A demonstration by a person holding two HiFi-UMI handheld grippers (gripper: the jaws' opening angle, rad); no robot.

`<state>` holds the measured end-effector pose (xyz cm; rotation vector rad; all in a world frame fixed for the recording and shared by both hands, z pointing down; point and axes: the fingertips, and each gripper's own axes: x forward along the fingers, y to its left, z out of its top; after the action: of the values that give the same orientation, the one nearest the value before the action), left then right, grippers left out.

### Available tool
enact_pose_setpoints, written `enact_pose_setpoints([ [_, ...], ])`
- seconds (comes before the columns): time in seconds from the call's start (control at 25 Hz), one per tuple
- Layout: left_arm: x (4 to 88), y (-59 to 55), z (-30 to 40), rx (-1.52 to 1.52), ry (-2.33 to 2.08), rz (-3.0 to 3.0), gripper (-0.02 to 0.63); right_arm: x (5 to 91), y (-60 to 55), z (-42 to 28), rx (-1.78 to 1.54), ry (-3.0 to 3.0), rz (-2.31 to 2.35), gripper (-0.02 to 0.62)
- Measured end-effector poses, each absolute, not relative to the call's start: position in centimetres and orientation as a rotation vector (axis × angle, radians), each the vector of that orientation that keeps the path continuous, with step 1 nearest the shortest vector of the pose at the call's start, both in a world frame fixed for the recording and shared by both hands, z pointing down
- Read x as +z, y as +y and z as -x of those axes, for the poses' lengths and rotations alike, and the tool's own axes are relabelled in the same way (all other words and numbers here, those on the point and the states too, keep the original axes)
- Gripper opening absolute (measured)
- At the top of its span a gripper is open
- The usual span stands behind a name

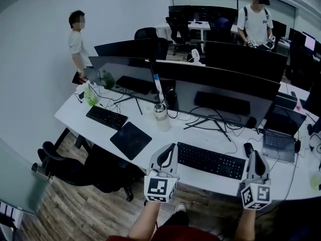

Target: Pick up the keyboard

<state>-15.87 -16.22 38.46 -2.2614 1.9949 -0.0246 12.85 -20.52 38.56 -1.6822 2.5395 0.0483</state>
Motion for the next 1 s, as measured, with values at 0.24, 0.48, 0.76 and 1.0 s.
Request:
enact_pose_setpoints([
  [0.24, 40.1, -23.5, 19.4, -0.044, 1.973, 2.324, 0.006, 39.6, -26.5, -9.8, 0.026, 2.526, 1.765, -0.003],
  [0.48, 41.0, -28.6, 22.2, -0.038, 1.949, 2.373, 0.005, 40.4, -30.8, -7.4, 0.016, 2.52, 1.837, -0.003],
  [0.76, 40.9, -31.5, 23.5, -0.022, 1.932, 2.392, 0.005, 39.4, -33.1, -6.2, 0.05, 2.506, 1.859, -0.003],
  [1.0, 40.4, -32.6, 22.1, -0.027, 1.904, 2.405, 0.005, 38.5, -33.8, -8.2, 0.066, 2.464, 1.881, -0.003],
])
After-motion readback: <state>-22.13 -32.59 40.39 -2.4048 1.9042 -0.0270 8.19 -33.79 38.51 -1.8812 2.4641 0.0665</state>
